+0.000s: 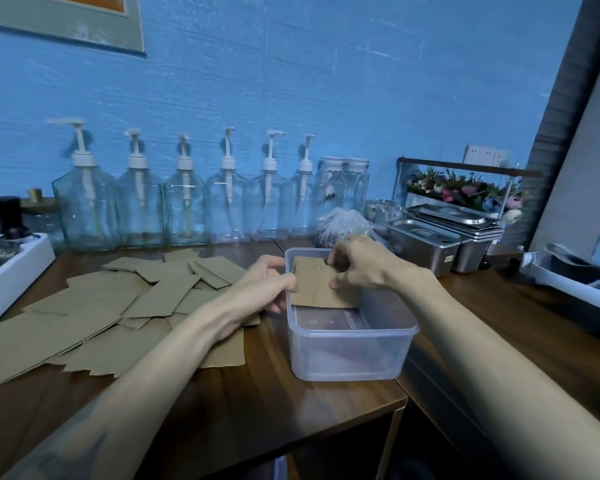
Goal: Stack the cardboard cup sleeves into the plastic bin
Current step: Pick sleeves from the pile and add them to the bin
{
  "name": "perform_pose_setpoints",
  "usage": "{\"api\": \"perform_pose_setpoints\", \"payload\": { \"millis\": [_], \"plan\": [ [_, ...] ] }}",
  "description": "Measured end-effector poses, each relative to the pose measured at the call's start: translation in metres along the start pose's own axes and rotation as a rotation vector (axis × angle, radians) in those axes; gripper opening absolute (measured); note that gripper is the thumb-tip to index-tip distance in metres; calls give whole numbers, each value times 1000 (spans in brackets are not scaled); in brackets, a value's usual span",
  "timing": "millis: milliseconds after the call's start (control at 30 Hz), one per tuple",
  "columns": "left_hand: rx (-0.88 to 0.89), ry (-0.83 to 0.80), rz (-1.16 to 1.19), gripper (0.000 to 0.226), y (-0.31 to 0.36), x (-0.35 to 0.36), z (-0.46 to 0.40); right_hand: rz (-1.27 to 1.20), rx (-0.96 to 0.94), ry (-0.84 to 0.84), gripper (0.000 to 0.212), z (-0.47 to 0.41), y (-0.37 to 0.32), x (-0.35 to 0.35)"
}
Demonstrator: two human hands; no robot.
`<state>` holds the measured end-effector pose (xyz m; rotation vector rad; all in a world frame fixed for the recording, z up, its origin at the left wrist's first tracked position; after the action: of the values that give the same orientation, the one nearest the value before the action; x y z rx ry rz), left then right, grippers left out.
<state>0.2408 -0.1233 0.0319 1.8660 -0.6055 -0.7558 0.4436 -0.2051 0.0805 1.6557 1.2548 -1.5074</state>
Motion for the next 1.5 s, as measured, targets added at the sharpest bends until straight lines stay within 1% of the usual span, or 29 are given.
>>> {"api": "perform_pose_setpoints", "payload": {
  "millis": [133,233,400,533,600,733,867,967,1200,1300,1367,1500],
  "plan": [
    [-2,-6,50,67,-1,0,0,52,-18,37,50,-3,5,4],
    [-7,-18,53,64,-2,-2,2,76,-28,51,52,-4,6,5],
    [-5,20,109,35,0,-2,2,51,-8,33,56,-4,6,5],
    [43,116,127,30,0,-1,0,-22,1,15,58,-2,5,3],
    [77,163,101,24,0,-2,-1,-35,-4,13,59,-1,4,3],
    [129,216,88,13,-2,-5,-2,-44,-12,14,55,0,3,2],
    [146,234,78,14,-2,-5,-2,-85,-22,24,46,0,3,1],
    [163,252,56,15,-1,-5,-2,-110,-21,33,45,-1,2,-1],
    [250,313,-98,13,-1,-7,-2,-121,-17,35,51,4,-3,-3],
    [318,298,-325,18,-3,-14,2,-135,-37,36,50,7,-9,-6],
    [335,285,-427,20,-3,-24,8,-155,-59,41,49,8,-19,-11],
    [276,218,-654,41,-1,-58,24,-160,-134,53,50,12,-57,-20]
  ]
}}
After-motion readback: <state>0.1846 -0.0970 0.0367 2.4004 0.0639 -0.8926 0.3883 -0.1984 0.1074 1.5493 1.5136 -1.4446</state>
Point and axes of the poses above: each hand's wrist, its own z-axis away from the middle knuckle, its own x-axis out of the palm, y = z × x, the point moved 1 cm from there along -z, towards the middle knuckle, and after that the axes turned 13 degrees about x, right-handed, at the moved point
